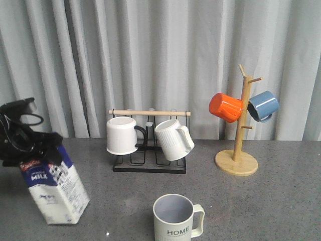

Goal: Place milk next to cup
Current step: 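Carry the milk carton with the left gripper beside the white mug and lower it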

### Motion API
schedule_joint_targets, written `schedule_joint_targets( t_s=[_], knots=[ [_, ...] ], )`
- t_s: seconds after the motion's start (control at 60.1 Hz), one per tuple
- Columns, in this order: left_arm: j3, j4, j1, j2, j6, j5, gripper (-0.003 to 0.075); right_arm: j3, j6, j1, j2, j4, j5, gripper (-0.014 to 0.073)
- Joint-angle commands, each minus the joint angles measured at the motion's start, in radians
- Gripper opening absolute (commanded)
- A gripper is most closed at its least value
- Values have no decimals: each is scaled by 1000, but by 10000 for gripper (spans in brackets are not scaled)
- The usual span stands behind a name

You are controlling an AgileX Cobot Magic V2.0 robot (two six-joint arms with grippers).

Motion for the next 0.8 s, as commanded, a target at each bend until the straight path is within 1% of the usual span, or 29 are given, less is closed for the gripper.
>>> schedule_joint_targets(
  t_s=[0.0, 0.116, 0.166, 0.25, 0.349, 0.499, 0.649, 0.782],
  knots=[
    [-31, -171, -3, -95, 50, -46, 54, -24, 1, -1, 5, 3, -62, -5],
    [-31, -328, -25, -115, 163, -33, -8, -24, 1, -1, 5, 3, -64, -5],
    [-31, -381, -44, -120, 200, -27, -8, -24, 1, -1, 5, 3, -64, -5],
    [-31, -400, -83, -122, 216, -20, -8, -24, 1, -1, 5, 3, -64, -5],
    [-31, -346, -136, -122, 215, -14, -8, -24, 1, -1, 5, 3, -63, -5],
    [-31, -211, -220, -122, 193, -17, -8, -24, 1, -1, 5, 3, -60, -5],
    [-31, -70, -282, -112, 113, -15, -8, -24, 1, -1, 5, 3, -59, -5],
    [-31, -28, -328, -79, 89, 0, -6, -24, 1, -1, 5, 3, -59, -5]
  ],
)
